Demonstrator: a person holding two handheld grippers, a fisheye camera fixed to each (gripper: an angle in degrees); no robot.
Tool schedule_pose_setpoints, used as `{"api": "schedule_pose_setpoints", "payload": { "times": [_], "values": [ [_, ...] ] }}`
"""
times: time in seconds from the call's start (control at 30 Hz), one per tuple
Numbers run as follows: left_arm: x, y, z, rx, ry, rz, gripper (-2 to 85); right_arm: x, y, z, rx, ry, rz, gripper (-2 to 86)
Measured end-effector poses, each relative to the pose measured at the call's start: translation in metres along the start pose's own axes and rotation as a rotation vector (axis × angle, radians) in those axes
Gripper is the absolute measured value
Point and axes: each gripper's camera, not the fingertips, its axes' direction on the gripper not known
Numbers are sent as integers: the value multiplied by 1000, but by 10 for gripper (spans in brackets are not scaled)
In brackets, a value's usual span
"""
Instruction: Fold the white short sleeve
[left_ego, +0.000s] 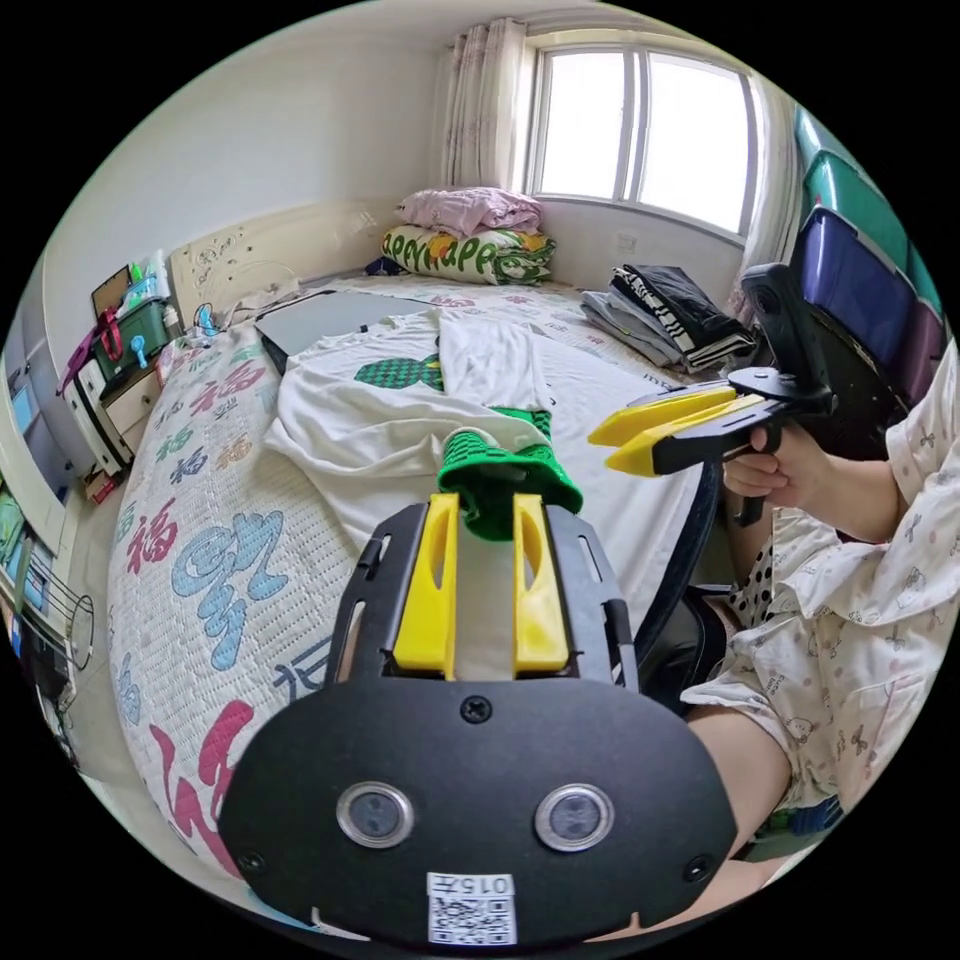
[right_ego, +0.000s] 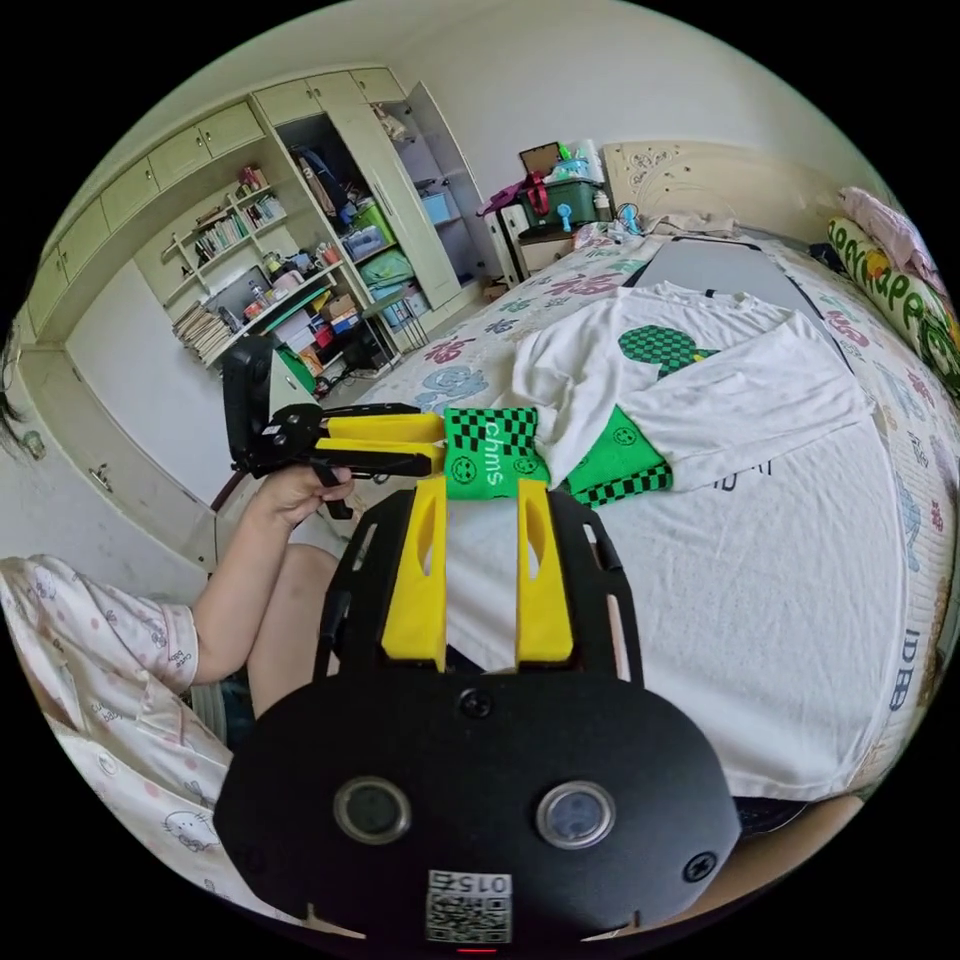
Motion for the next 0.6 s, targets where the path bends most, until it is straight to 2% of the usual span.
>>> {"api": "schedule_pose_setpoints", "payload": {
  "times": [0.13, 0.23, 0.33, 0.5, 0.6],
  "values": [
    [12, -27, -8, 14, 33, 6, 68, -31, 21, 62, -65, 32, -64, 127],
    [18, -47, -13, 0, 33, 1, 66, -31, 36, 108, -91, 135, -43, 86],
    [14, -64, -27, 17, 69, -32, 66, -16, 51, 133, -109, 126, 6, 41],
    [-10, -89, -50, 72, 188, -119, 61, -11, 73, 132, -66, 184, -11, 9],
    [-19, -109, -62, 129, 229, -159, 59, 14, 68, 86, 18, 221, -4, 5]
  ]
}}
